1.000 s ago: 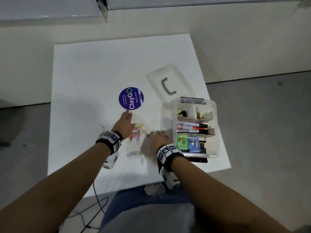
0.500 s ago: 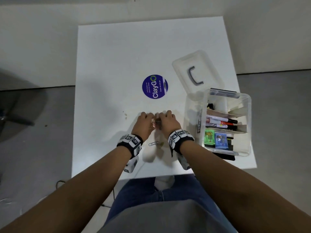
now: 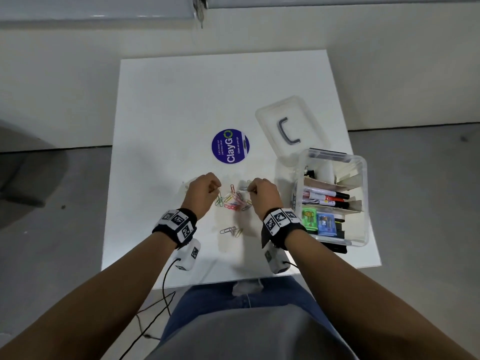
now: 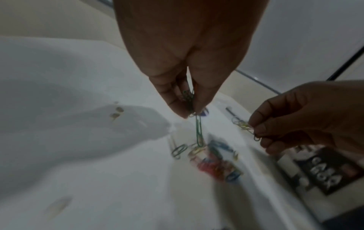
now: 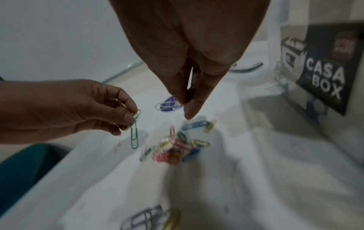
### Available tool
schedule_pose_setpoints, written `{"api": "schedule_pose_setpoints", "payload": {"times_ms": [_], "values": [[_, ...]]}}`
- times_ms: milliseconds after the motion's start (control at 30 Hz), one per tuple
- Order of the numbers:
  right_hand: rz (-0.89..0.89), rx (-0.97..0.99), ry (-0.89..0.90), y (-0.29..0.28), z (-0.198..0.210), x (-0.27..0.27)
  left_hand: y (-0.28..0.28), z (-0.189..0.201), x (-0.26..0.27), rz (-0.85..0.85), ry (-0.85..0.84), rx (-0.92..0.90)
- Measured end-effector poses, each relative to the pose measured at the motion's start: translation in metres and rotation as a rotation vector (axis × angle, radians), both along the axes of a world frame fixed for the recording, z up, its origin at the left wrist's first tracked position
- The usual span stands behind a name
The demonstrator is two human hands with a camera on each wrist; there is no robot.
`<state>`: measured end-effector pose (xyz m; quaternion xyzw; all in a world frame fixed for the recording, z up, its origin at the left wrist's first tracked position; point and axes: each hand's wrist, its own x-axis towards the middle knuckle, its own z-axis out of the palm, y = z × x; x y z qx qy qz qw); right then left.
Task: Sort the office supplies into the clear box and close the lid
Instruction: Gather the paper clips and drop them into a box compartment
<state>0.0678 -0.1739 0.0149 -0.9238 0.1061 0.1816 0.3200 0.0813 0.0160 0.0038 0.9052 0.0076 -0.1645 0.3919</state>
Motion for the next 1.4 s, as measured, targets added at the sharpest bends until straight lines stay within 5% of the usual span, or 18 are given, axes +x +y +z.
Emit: {"api": "schedule_pose_setpoints", "payload": {"times_ms": [200,400,600,767,967,1167,1400], "values": [[-0.125,0.214,-0.234,-0.05,0.056,-0.008,-0.057,0.07,0.008,0.032,-0.088,-0.275],[-0.414,0.219,-0.375,-0.141,0.096,-0.02,-0.16,0.118,0.025,-0.099,-0.188,-0.396],[-0.526,0.09,-0.311,-0.205,0.086,-0.021,-0.263,0.114,0.028,-0.206,-0.178,-0.359],[-0.466,0.015,-0.166,-0.224,0.074,-0.009,-0.306,0.085,0.032,-0.327,-0.194,-0.159],[-0.366,0.037,-0.099,-0.233,0.071,-0.008,-0.297,0.07,0.035,-0.454,-0.148,-0.043],[-0.256,0.04,-0.244,-0.192,0.081,-0.007,-0.241,0.081,0.041,-0.269,-0.259,-0.166],[0.085,0.136,-0.197,-0.078,0.079,-0.008,-0.112,0.04,0.029,-0.066,-0.136,0.048]]}}
